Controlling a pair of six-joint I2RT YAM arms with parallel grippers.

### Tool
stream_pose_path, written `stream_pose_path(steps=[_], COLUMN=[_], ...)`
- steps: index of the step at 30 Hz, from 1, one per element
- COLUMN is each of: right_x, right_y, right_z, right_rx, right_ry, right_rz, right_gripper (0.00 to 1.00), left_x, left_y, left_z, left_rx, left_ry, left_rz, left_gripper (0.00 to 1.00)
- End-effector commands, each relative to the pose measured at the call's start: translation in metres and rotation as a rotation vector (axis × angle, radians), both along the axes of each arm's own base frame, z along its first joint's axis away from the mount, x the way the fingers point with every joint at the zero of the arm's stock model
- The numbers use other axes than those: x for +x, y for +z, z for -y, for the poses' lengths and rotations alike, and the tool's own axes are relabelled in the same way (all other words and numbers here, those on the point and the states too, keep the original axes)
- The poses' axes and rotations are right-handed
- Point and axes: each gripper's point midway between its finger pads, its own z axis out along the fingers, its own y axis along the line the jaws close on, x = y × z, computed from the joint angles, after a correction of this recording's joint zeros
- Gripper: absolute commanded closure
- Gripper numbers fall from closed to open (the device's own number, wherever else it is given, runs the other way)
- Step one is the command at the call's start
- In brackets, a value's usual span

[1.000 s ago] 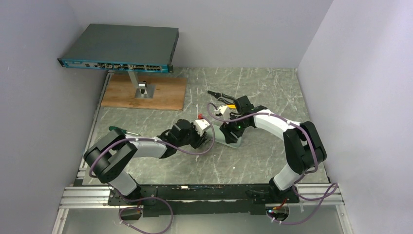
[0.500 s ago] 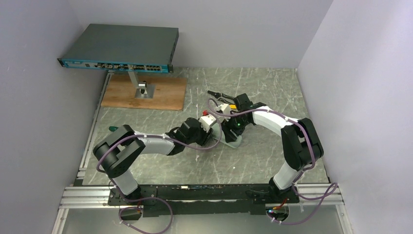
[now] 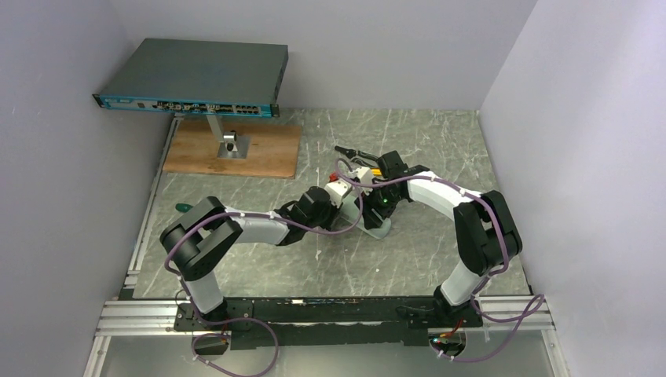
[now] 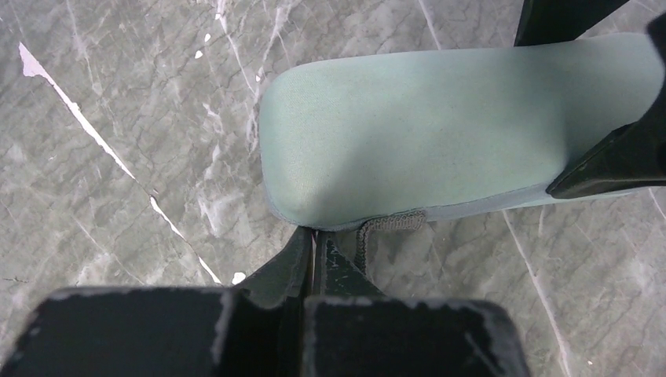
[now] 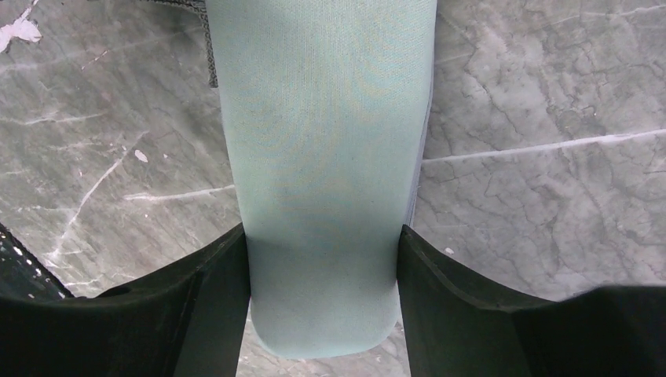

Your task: Open the umbrella

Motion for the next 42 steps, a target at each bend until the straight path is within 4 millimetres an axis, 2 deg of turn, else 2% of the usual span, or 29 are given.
stream_pose_path(steps=[1, 9, 14, 16, 20, 23, 26, 33, 37, 38, 40, 42], right_x=[-0.067, -0.076, -0.08, -0.075, -0.042, -0.025, -0.016, -0.001, 0.01, 0.016, 0.033, 0.055], right_y=[-0.025, -0.03, -0.031, -0.031, -0.022, -0.017, -0.015, -0.002, 0.001, 0.005, 0.019, 0.044], right_z=[0.018, 0.029, 0.033, 0.035, 0.035, 0.032, 0.027, 0.0, -0.015, -0.019, -0.028, -0.035], right_rx=[-0.054, -0.074, -0.074, -0.074, -0.106, -0.11, -0.104, -0.006, 0.015, 0.018, 0.031, 0.053], right_ry=[0.098, 0.154, 0.226, 0.289, 0.468, 0.638, 0.821, 1.153, 1.292, 1.29, 1.189, 0.989], right_rz=[-0.242, -0.234, -0.209, -0.148, 0.065, 0.2, 0.31, 0.512, 0.661, 0.703, 0.751, 0.754], right_gripper=[0.78, 0.8, 0.8, 0.79, 0.76, 0.75, 0.73, 0.7, 0.61, 0.51, 0.3, 0.21], left_x=[0.017, 0.04, 0.045, 0.04, 0.024, 0.008, -0.006, -0.037, -0.051, -0.053, -0.055, -0.057], left_y=[0.015, 0.016, 0.018, 0.022, 0.031, 0.033, 0.034, 0.035, 0.031, 0.03, 0.029, 0.027], left_z=[-0.003, -0.035, -0.039, -0.033, -0.022, -0.016, -0.013, -0.009, -0.007, -0.008, -0.008, -0.009], left_rx=[-0.061, -0.036, -0.055, -0.066, -0.115, -0.153, -0.182, -0.171, -0.149, -0.144, -0.141, -0.139], left_ry=[0.018, 0.057, 0.019, -0.062, -0.164, -0.237, -0.287, -0.38, -0.419, -0.419, -0.416, -0.406], left_rz=[0.049, 0.081, 0.091, 0.114, 0.119, 0.092, 0.065, 0.076, 0.083, 0.083, 0.078, 0.074], left_gripper=[1.0, 1.0, 1.0, 1.0, 1.0, 1.0, 1.0, 1.0, 1.0, 1.0, 1.0, 1.0])
